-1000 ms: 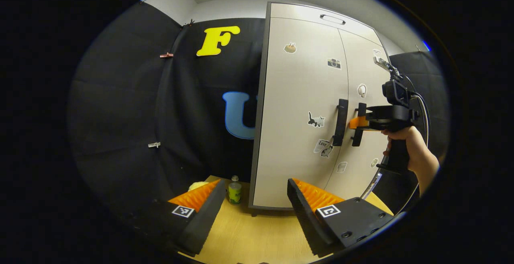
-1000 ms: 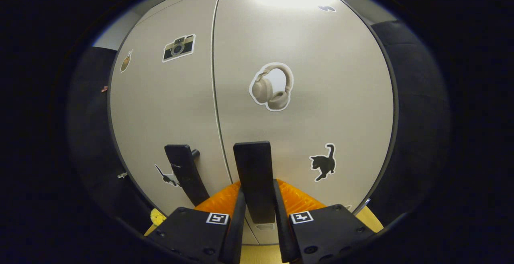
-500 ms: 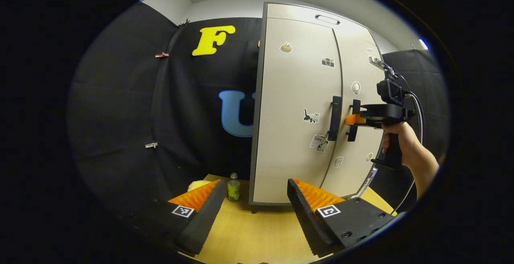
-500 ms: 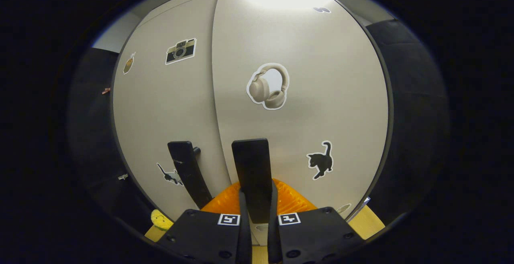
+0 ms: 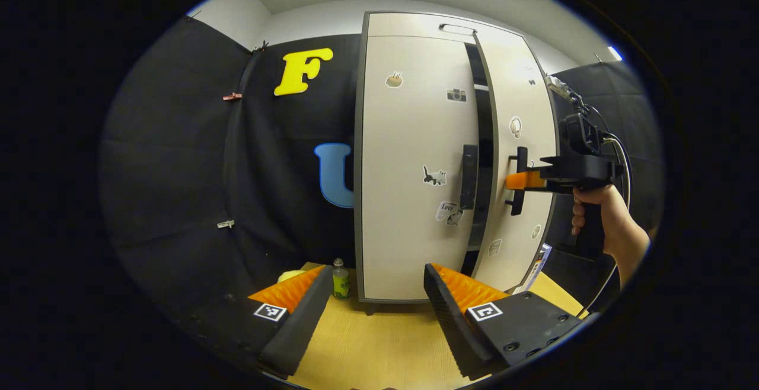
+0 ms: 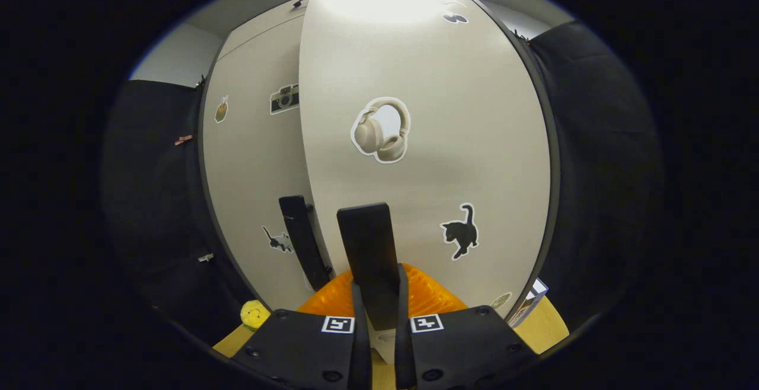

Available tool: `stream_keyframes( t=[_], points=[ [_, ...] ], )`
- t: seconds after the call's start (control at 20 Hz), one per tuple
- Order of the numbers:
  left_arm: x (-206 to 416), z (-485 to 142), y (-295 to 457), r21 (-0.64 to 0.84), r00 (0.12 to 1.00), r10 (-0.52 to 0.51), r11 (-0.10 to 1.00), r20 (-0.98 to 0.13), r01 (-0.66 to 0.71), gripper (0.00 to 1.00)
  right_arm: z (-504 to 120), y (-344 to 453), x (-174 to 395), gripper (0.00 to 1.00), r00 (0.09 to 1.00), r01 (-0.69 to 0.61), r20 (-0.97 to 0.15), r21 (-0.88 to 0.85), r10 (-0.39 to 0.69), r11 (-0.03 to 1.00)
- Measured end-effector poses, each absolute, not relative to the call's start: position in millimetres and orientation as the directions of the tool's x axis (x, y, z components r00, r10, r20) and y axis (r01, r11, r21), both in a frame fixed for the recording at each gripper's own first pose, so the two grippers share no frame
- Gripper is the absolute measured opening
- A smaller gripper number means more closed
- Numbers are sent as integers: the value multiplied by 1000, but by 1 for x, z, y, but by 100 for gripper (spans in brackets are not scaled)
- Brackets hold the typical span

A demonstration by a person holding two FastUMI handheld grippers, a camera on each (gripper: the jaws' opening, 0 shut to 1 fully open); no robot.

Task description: Open the right door of the double-door shoe cabinet with the right hand, and open the left door with the left hand.

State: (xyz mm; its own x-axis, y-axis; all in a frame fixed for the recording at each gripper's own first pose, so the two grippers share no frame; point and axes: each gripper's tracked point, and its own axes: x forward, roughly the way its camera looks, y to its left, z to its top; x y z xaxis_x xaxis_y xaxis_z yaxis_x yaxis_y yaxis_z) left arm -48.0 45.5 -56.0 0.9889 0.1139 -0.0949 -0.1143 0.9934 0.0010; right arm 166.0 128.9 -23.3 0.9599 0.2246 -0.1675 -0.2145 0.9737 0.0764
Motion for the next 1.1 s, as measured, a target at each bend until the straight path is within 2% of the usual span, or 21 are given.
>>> stream_keyframes(
  t=[0.6,1.1],
  points=[
    [-118,-56,-38,-1,975,199,980,-94,-200,95,-14,96,133,19,931,-320,-158,82,329,944],
    [-148,-64,-78,-21,971,205,978,-118,-209,95,-8,53,113,19,937,-309,-154,61,315,949]
  ],
)
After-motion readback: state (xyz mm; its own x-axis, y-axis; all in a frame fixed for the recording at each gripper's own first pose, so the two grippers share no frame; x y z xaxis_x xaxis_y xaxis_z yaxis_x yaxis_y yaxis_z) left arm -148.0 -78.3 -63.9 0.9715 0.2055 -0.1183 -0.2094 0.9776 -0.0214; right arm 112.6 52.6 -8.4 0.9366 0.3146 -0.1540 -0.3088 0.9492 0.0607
